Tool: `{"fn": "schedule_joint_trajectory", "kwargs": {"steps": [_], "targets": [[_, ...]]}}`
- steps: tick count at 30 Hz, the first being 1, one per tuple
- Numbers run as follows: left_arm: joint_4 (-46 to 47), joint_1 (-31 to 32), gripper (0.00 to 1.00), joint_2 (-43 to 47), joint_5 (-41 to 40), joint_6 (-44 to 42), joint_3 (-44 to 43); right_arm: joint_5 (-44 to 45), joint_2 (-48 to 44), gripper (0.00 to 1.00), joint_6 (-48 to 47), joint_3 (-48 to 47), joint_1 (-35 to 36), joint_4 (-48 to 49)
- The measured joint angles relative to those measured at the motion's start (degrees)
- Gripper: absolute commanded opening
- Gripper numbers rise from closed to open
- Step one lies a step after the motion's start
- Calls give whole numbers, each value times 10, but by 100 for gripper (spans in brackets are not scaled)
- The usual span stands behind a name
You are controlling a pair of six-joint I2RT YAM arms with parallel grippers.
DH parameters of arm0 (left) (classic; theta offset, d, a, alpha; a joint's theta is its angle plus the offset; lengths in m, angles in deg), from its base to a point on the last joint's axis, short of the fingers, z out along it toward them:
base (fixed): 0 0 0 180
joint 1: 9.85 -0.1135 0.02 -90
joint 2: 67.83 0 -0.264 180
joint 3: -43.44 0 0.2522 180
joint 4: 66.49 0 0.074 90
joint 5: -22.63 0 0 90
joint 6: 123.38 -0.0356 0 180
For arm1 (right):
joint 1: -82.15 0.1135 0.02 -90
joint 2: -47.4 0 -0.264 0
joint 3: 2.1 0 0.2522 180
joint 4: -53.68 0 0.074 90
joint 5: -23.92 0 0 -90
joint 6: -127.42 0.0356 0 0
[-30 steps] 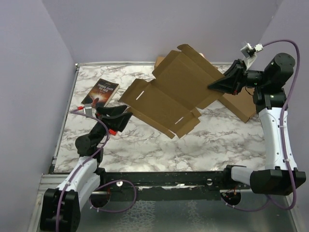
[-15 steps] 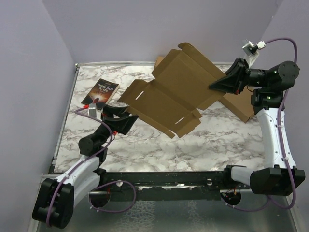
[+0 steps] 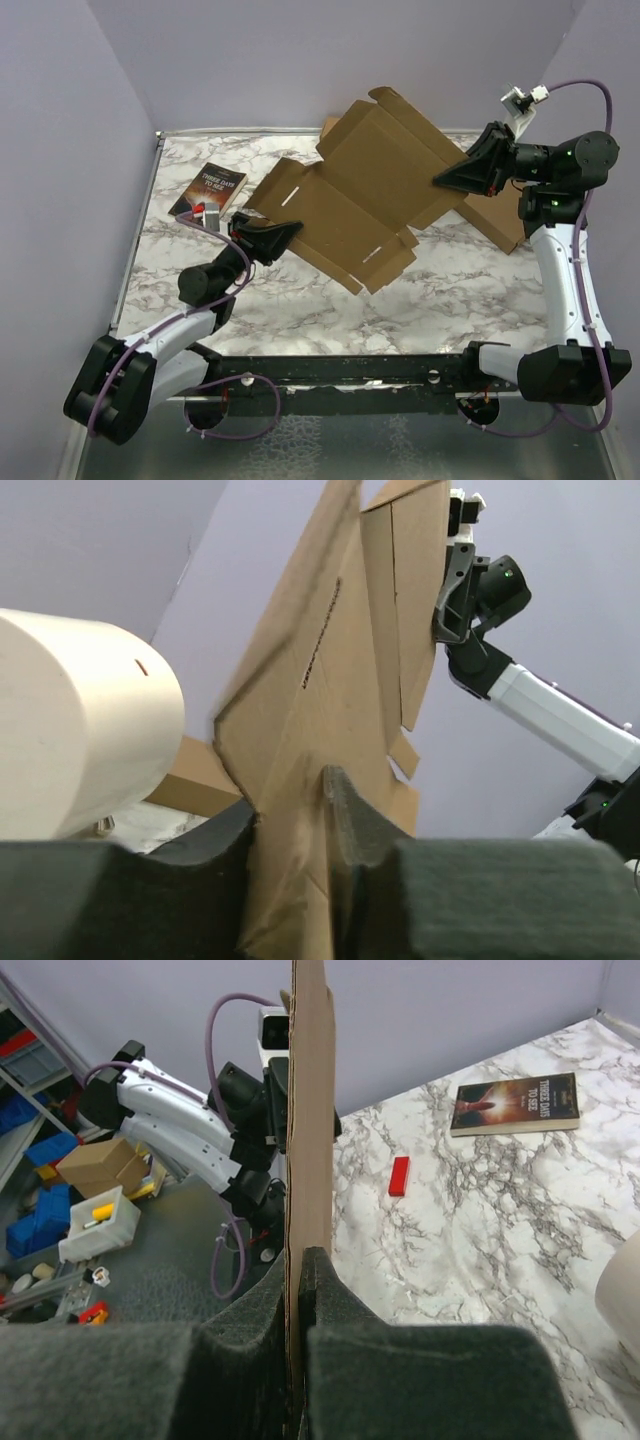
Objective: Fold the paper box
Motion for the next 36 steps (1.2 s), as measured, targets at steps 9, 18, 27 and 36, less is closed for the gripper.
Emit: {"fn": "schedule_joint_trajectory", "kwargs": {"steps": [9, 18, 27, 36], "targets": [[8, 3, 0, -5, 7, -23, -9, -1, 0, 1, -99, 8, -3, -78], [-10, -28, 0, 12, 58, -58, -26, -1, 14, 1, -195, 4, -3, -182], [14, -42, 0, -54, 98, -35, -81, -1, 16, 1, -205, 19, 5, -196], [29, -49, 0, -83, 121, -12, -97, 4, 24, 1, -262, 31, 9, -255]]}}
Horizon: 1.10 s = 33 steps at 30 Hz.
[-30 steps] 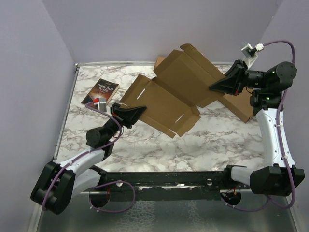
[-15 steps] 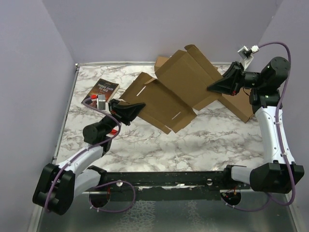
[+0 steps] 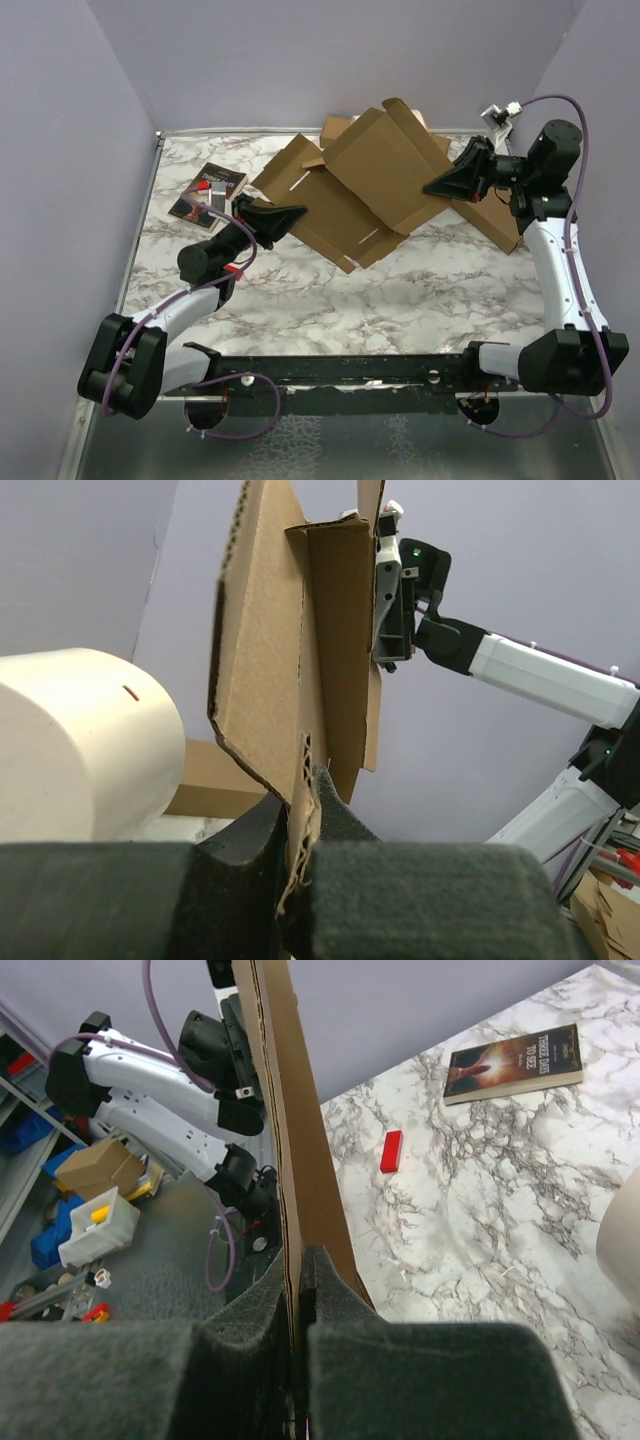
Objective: Fold the paper box
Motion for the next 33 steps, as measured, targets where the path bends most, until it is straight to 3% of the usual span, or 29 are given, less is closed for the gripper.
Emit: {"fn": "schedule_joint_trajectory", "kwargs": {"steps": [9, 27, 33], "targets": [[3, 0, 0, -2, 15, 7, -5, 25, 20, 1, -54, -2, 0, -65], [2, -4, 0, -9, 15, 3, -10, 55, 20, 1, -64, -2, 17, -70], [-77, -24, 24, 30, -4, -27, -3, 53, 9, 1, -26, -2, 17, -28]]}}
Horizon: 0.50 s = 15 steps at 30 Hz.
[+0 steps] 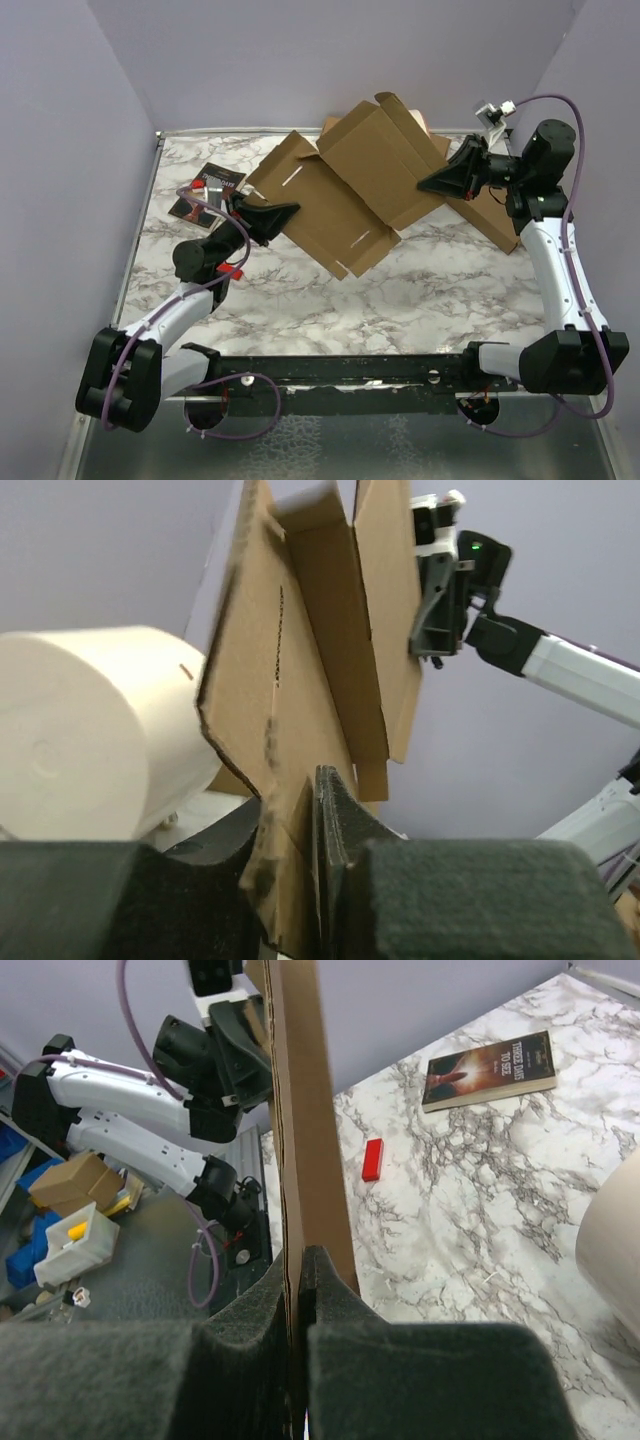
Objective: Fold the paper box
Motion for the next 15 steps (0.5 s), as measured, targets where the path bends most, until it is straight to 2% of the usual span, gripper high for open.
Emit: {"fn": "schedule_joint_trajectory", "kwargs": {"steps": [3, 9, 12, 15], "targets": [[-41, -16, 40, 19, -9, -9, 17, -5, -11, 1, 16, 0, 0, 19], [-125, -39, 65, 65, -32, -14, 56, -7, -15, 1, 28, -3, 0, 35], [-202, -45, 70, 122, -64, -17, 73, -7, -15, 1, 24, -3, -1, 34], [-321, -48, 70, 202, -115, -28, 73, -5, -15, 1, 11, -4, -1, 28]]}}
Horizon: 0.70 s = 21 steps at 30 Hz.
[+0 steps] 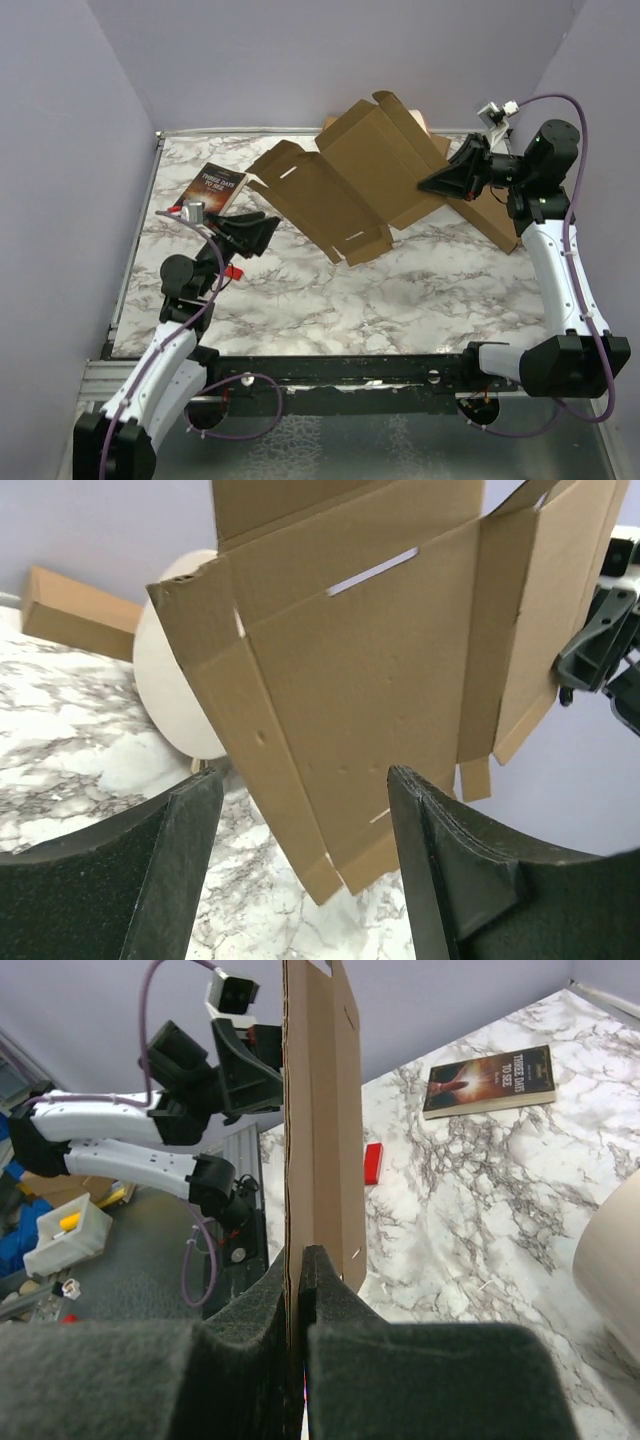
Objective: Fold the paper box
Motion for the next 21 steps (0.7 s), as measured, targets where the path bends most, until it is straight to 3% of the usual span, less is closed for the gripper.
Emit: {"fn": "schedule_joint_trajectory", "kwargs": {"steps": [4, 8, 12, 21], "targets": [[-107, -1, 70, 110, -41, -8, -1, 7, 0, 1, -18, -1, 0, -9], [-108, 0, 70, 141, -41, 18, -9, 11, 0, 1, -17, 6, 0, 0], [-52, 16, 71, 78, -29, 69, -11, 11, 0, 1, -20, 36, 3, 9], [73, 170, 72, -130, -47, 80, -31, 58, 1, 1, -142, 60, 36, -89]]}}
